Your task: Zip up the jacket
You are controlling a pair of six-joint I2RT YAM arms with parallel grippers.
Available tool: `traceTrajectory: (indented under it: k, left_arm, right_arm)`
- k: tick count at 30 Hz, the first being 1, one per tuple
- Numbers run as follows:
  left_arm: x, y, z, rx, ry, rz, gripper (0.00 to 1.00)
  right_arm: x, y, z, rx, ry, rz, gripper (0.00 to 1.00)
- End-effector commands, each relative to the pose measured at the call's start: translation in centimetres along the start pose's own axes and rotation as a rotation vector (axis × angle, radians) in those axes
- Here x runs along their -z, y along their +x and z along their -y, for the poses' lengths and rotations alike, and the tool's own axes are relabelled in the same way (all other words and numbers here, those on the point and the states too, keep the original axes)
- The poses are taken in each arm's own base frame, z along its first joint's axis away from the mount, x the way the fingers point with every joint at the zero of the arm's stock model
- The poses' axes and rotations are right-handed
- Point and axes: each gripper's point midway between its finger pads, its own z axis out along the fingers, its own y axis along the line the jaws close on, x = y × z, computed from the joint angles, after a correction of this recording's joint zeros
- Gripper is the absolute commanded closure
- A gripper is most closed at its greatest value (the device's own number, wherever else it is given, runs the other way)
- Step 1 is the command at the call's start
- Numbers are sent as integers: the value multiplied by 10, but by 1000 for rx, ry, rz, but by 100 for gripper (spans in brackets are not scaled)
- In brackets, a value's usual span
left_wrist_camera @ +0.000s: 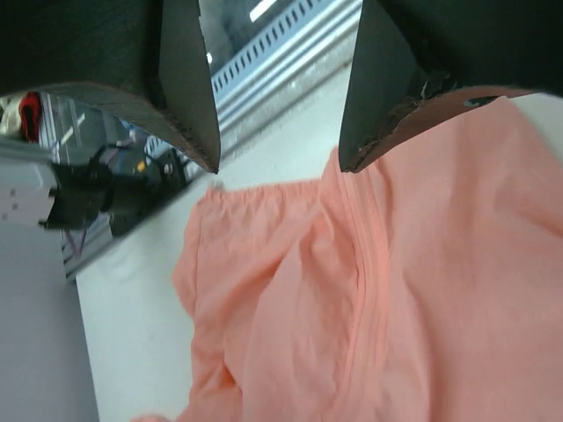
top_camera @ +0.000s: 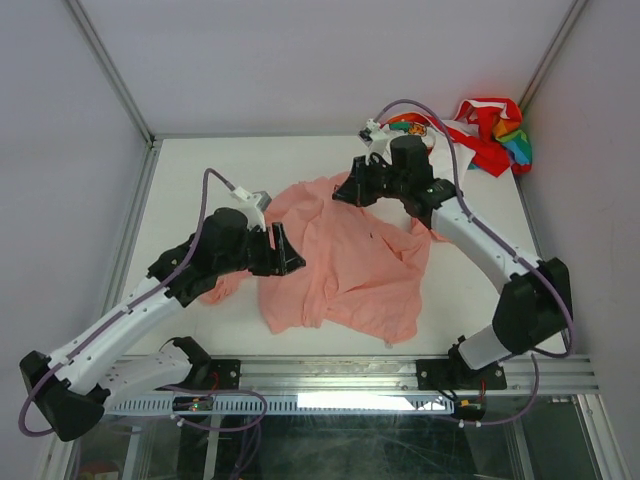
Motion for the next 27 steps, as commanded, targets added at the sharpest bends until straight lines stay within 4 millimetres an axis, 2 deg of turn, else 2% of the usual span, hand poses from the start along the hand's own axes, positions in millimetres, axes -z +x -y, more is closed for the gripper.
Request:
traceTrajectory:
  k: [1, 3, 7, 10, 13, 17, 19, 20, 22, 24, 27]
  left_arm:
    - [-19, -76, 16, 8, 52, 281, 41]
    - [-31, -94, 18, 19, 99, 351, 36]
    - [-57, -114, 17, -22, 130, 421, 31]
    - [-71, -126, 33, -106, 199, 430, 29]
    - [-79, -135, 47, -159, 262, 439, 29]
    - [-95, -129, 51, -180, 309, 402, 31]
    - [-101, -121, 53, -184, 339, 361, 41]
    - [-102, -116, 53, -185, 348, 344, 50]
    - [-103, -107, 49, -185, 351, 311, 75]
    - [-101, -95, 46, -196, 351, 273, 100]
    - [-92, -73, 44, -214, 363, 194, 100]
  right_arm:
    - [40, -27, -61, 116, -151, 122, 100]
    - [47, -25, -70, 119, -167, 128, 100]
    - [55, -23, -81, 108, -199, 133, 100]
    - [57, -22, -87, 104, -213, 134, 100]
    - [56, -21, -90, 100, -218, 130, 100]
    - [55, -19, -89, 95, -217, 125, 100]
    - [54, -19, -87, 95, -211, 125, 100]
    - [54, -19, -86, 99, -201, 127, 100]
    - [53, -21, -77, 108, -152, 135, 100]
    - [53, -28, -57, 107, -54, 156, 100]
    - [57, -46, -19, 87, 125, 208, 100]
